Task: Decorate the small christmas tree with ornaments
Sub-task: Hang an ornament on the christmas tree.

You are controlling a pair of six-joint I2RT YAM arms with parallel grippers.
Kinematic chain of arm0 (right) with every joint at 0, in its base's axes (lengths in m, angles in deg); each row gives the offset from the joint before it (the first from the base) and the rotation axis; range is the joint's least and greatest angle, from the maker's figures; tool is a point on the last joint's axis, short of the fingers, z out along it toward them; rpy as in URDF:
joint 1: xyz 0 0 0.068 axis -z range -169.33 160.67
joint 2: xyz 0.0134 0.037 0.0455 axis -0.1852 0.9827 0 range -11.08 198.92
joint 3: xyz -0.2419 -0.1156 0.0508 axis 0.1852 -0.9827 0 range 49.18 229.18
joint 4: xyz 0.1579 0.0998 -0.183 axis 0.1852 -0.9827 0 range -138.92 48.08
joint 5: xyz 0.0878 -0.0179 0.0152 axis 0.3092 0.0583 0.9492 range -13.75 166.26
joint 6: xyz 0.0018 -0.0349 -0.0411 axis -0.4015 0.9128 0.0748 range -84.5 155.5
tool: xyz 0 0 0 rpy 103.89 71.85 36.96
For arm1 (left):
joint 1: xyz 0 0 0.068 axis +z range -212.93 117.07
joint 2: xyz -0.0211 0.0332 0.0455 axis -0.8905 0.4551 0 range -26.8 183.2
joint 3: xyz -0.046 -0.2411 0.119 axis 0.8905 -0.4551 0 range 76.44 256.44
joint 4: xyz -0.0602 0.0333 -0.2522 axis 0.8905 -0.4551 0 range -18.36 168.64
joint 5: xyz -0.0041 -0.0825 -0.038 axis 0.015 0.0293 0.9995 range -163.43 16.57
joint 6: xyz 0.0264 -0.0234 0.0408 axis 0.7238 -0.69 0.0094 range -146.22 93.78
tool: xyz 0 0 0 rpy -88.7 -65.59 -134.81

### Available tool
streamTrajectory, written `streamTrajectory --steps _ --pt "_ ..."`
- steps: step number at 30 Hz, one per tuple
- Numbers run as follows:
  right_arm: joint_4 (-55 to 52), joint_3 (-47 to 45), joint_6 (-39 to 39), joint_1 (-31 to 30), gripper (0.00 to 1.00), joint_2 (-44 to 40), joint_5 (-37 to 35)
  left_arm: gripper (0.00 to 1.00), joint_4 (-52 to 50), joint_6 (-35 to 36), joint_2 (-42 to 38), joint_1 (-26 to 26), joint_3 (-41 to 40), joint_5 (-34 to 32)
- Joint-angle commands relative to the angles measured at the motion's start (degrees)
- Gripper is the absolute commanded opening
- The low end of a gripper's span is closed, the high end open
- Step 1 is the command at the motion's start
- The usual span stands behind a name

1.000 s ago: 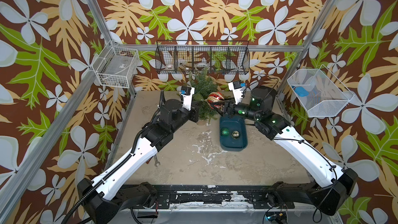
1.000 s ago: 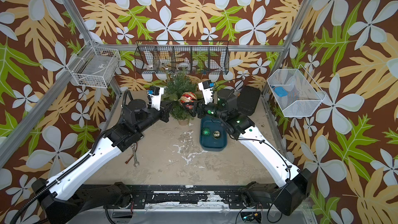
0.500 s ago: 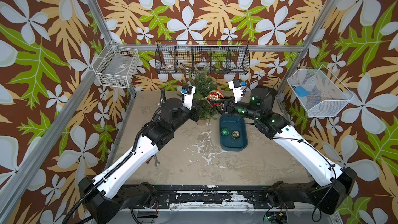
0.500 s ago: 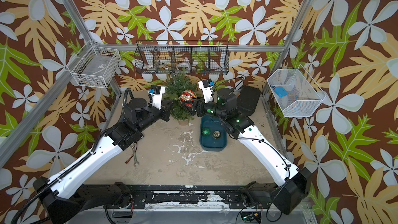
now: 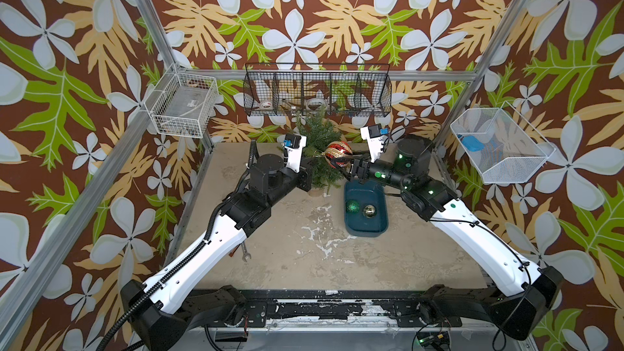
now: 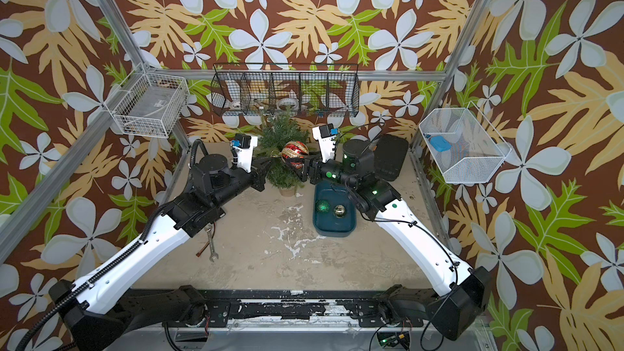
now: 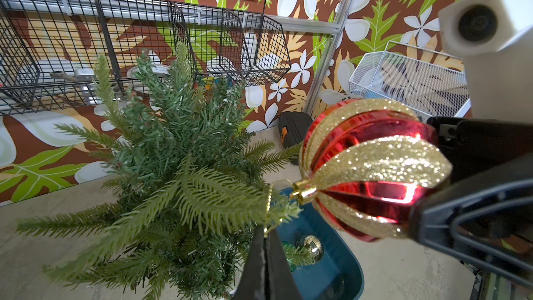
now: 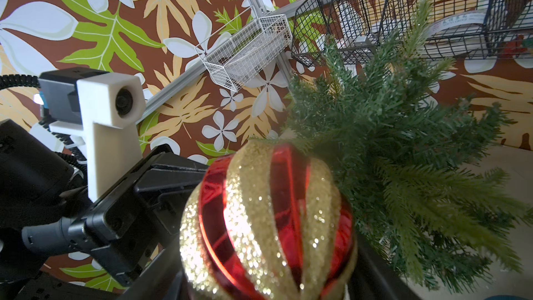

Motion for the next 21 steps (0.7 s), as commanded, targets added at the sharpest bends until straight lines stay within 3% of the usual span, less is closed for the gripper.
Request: streamTrajectory --steps 1,21 --pt "1.0 0.0 0.2 0.0 0.74 0.5 -0.4 0.0 0.8 0.2 0.5 0.0 0.5 0.2" --pt "0.7 -3.0 0.7 0.0 0.74 -1.3 -2.5 0.0 -0.6 1.0 -0.2 0.0 -1.1 -1.1"
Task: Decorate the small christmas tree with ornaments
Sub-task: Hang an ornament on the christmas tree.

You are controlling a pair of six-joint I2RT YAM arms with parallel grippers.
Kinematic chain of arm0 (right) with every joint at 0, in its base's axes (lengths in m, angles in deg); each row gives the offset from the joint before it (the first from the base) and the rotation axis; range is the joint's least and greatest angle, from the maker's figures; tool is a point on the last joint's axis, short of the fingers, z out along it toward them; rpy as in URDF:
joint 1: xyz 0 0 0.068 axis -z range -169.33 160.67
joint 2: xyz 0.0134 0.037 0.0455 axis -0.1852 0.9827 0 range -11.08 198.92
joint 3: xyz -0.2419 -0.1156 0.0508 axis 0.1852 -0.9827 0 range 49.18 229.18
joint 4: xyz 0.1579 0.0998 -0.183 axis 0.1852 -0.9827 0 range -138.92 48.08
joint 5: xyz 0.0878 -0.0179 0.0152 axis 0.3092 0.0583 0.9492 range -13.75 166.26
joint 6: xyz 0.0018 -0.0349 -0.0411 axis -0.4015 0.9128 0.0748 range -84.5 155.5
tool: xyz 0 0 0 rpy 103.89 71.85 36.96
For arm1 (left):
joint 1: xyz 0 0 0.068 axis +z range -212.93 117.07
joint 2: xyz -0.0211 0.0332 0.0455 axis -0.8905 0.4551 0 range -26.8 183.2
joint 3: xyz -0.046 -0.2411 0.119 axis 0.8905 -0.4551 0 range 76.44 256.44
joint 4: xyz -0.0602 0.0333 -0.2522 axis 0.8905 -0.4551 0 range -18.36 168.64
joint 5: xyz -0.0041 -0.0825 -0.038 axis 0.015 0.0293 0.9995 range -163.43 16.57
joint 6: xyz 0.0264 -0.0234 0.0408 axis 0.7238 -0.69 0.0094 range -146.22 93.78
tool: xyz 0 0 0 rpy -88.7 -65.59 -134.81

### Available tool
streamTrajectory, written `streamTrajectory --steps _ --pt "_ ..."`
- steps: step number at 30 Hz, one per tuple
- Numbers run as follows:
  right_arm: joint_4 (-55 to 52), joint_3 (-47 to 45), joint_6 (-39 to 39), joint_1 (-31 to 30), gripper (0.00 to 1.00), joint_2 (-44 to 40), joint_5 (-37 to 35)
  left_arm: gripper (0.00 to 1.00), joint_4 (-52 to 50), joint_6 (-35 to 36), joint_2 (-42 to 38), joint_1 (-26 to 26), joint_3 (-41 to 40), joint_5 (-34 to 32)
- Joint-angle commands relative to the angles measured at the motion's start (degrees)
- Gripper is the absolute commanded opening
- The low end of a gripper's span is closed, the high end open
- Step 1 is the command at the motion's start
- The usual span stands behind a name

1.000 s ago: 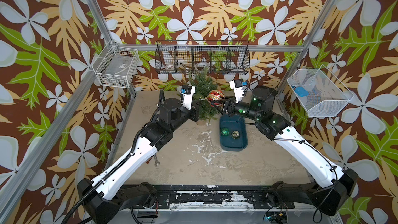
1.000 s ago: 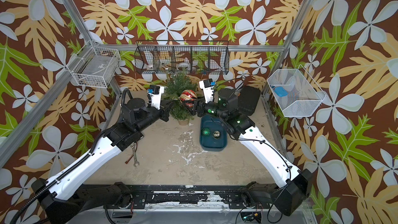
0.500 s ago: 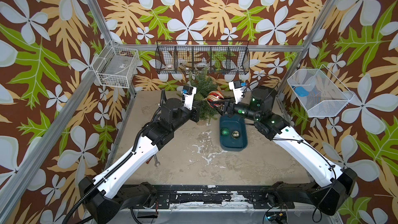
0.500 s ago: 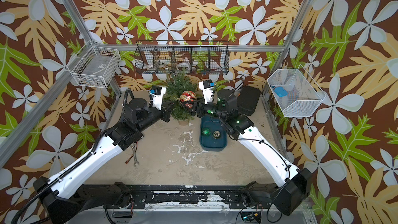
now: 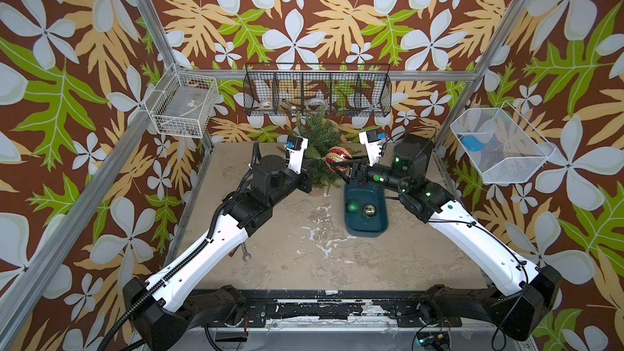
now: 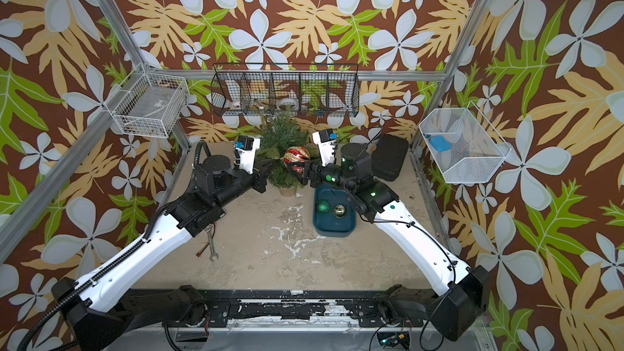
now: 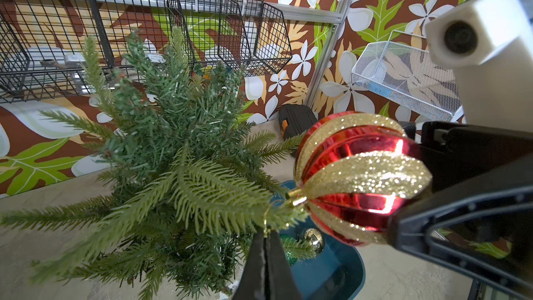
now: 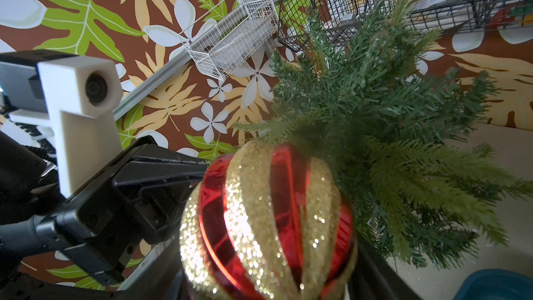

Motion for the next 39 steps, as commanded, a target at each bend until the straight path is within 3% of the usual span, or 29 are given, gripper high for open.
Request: streamTrajectory --steps 1,7,16,24,28,30,36,39 --pt "0.9 -0.5 0.6 0.0 0.74 -0.1 -1.3 0.0 -0.4 1.0 -0.2 0.0 0.0 -1.5" --pt "1.4 -1.6 0.0 0.0 0.77 0.1 -1.3 0.0 -0.5 1.0 0.6 0.1 1.6 -1.5" --pt "0.0 -1.9 0.1 -0.1 0.95 -1.3 -2.4 0.0 -1.2 1.8 2.4 0.1 4.0 -0.6" --pt "-1.1 -4.7 0.4 0.0 0.94 -4.9 -3.6 0.0 -1.8 2.1 2.3 0.0 4.4 -1.1" --pt "-2.2 -6.0 0.9 0.0 0.94 -7.1 -4.4 0.09 -1.6 1.6 1.7 0.1 3.4 -1.4" --pt "-2.8 -6.8 1.2 0.0 0.94 -8.4 -5.0 0.18 -1.5 1.4 1.4 0.1 2.8 -1.5" --pt "-4.8 -8.4 1.9 0.0 0.94 -11.3 -7.3 0.31 -1.1 0.9 -0.2 0.0 0.9 -2.0" --pt "-5.2 -8.9 1.9 0.0 0.94 -12.1 -8.2 0.33 -1.1 0.9 -1.0 0.1 0.1 -2.5"
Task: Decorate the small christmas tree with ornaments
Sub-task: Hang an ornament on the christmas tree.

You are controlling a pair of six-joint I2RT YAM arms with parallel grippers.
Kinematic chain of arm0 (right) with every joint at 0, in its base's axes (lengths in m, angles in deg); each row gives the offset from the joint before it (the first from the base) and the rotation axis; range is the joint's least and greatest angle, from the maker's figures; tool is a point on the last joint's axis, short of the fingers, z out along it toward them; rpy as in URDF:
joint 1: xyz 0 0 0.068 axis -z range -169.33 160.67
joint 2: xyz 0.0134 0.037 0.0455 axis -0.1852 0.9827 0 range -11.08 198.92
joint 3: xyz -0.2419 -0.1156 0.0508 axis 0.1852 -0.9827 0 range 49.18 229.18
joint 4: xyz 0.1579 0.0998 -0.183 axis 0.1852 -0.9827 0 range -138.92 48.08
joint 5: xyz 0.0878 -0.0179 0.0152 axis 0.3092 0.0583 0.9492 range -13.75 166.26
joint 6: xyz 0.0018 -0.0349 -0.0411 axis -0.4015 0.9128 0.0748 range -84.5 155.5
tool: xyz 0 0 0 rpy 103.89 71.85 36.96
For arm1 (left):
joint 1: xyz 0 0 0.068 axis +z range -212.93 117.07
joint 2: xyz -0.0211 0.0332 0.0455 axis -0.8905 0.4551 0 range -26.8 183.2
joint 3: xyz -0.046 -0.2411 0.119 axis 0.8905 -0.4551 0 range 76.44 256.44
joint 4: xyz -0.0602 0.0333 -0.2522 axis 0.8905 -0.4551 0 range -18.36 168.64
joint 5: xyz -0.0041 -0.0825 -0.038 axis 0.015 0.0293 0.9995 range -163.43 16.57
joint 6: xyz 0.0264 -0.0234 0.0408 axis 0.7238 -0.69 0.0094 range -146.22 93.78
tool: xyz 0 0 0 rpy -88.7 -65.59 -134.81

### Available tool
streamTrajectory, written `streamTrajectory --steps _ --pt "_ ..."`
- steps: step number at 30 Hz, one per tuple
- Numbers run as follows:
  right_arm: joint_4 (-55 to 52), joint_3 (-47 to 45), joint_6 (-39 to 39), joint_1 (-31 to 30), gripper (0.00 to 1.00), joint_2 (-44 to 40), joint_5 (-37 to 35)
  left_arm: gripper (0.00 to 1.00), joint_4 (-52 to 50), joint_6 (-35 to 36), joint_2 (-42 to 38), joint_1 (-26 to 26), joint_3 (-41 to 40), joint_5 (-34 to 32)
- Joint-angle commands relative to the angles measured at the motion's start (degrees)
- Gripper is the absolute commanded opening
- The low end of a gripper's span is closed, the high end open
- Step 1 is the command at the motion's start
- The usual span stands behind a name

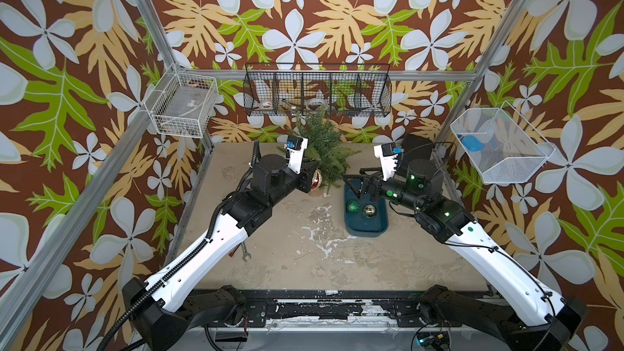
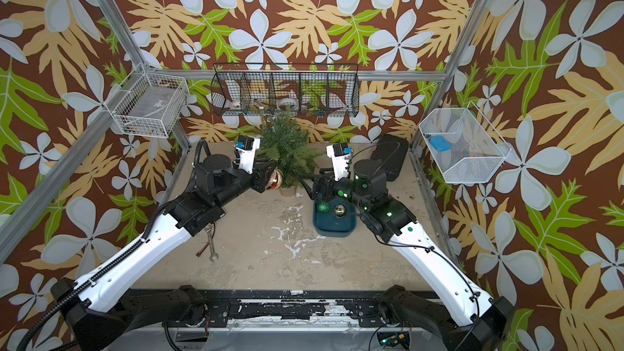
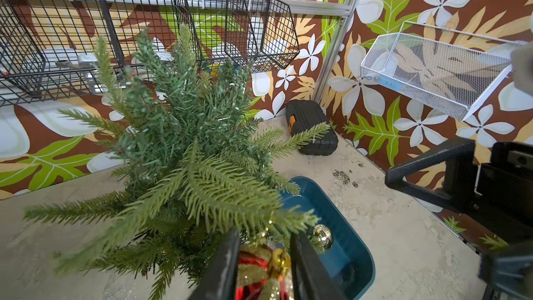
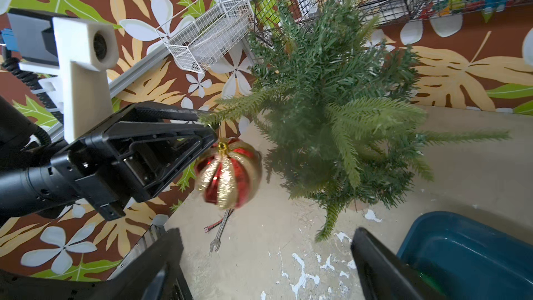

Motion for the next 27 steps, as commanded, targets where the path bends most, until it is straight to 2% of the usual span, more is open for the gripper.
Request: streamTrajectory --steps 1,5,11,16,21,27 --pt "-0.6 -0.3 0.7 0.0 0.94 -0.7 -2.0 0.34 1.1 -0.6 -1.0 0.0 -0.8 -1.2" --pt "-1.6 -0.2 0.8 0.0 0.94 -1.5 -2.9 0.39 1.0 -1.0 -2.4 0.1 -1.9 -1.4" --pt "-4.9 0.9 1.6 0.0 0.96 -3.3 -5.5 0.57 0.9 -1.3 -4.9 0.1 -4.1 -2.0" --pt "-6.4 1.5 2.2 0.0 0.96 -4.1 -7.4 0.62 0.8 -1.6 -5.9 0.0 -5.0 -2.2" --pt "-8.1 1.5 1.8 0.0 0.96 -5.1 -10.3 0.76 0.5 -2.0 -7.8 0.0 -5.8 -2.1" --pt "-11.3 1.7 1.3 0.0 0.95 -6.5 -14.9 0.86 -0.3 -2.7 -11.1 0.0 -8.1 -3.0"
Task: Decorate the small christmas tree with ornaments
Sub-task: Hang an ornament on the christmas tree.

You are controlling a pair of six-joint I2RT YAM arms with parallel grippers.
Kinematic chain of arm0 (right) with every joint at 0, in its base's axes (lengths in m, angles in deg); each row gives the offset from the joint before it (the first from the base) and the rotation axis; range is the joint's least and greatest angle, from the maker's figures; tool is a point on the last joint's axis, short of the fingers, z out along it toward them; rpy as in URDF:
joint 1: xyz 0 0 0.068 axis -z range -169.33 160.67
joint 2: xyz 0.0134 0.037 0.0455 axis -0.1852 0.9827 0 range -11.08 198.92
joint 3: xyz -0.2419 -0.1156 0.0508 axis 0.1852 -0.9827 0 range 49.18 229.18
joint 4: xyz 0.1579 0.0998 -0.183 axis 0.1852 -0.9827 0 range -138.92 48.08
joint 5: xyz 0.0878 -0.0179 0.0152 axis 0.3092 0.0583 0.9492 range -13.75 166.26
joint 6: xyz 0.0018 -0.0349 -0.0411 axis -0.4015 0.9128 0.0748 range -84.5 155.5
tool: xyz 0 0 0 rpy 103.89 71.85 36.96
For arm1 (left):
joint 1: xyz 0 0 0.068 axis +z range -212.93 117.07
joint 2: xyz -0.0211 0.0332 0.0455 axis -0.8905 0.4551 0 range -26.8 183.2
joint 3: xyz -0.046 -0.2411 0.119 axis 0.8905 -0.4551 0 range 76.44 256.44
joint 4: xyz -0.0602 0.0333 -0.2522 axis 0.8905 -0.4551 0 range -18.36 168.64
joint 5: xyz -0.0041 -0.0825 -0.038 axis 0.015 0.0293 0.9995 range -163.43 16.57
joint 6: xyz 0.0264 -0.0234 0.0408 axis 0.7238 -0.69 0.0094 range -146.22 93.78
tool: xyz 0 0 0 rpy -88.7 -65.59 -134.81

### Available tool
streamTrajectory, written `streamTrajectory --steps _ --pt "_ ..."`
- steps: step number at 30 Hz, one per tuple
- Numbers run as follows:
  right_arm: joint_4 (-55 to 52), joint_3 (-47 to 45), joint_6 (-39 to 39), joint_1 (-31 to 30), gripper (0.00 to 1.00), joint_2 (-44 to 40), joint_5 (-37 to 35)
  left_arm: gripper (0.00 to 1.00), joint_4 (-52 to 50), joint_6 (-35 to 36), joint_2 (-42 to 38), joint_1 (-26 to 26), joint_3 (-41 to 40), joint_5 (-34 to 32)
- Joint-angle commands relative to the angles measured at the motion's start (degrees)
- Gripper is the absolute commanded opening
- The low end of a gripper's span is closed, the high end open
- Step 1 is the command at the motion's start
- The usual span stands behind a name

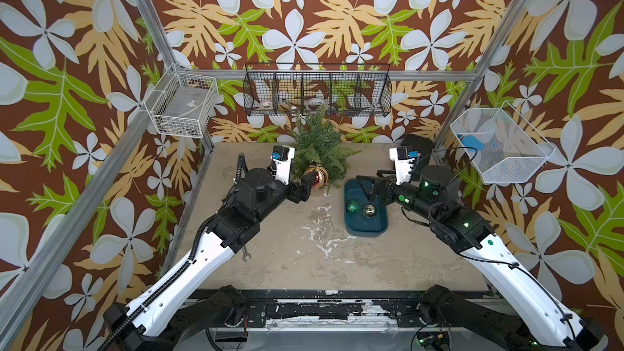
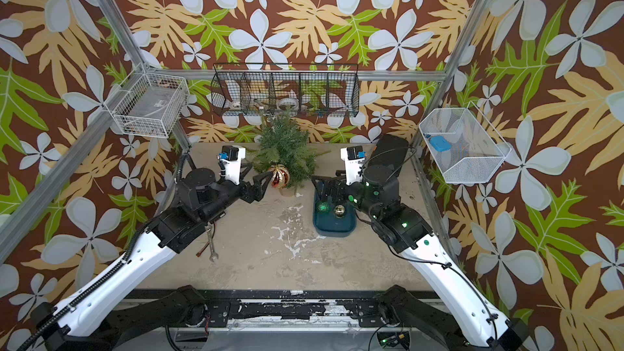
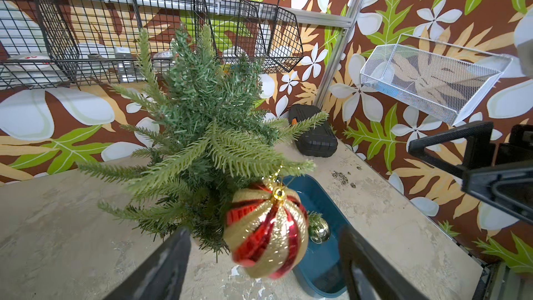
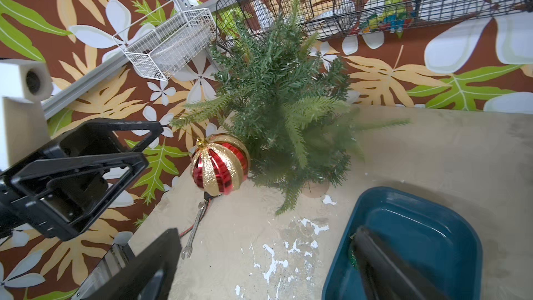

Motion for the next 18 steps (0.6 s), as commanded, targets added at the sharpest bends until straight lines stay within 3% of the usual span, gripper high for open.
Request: streamTrajectory --steps 1,8,18 --pt "-2.2 0.1 -0.2 0.0 0.95 -0.9 -4.2 0.86 -0.2 -1.0 -1.8 0.1 -1.1 -1.3" --pt "-8.1 -1.2 -1.0 1.2 0.93 -0.3 -7.8 0.89 -2.8 -3.6 -6.1 0.1 -4.2 -2.1" --pt "-12.2 -5.5 -2.2 7.4 0.89 4.3 -2.0 0.88 -6.0 -9.7 -15.1 0.0 -12.3 -4.2"
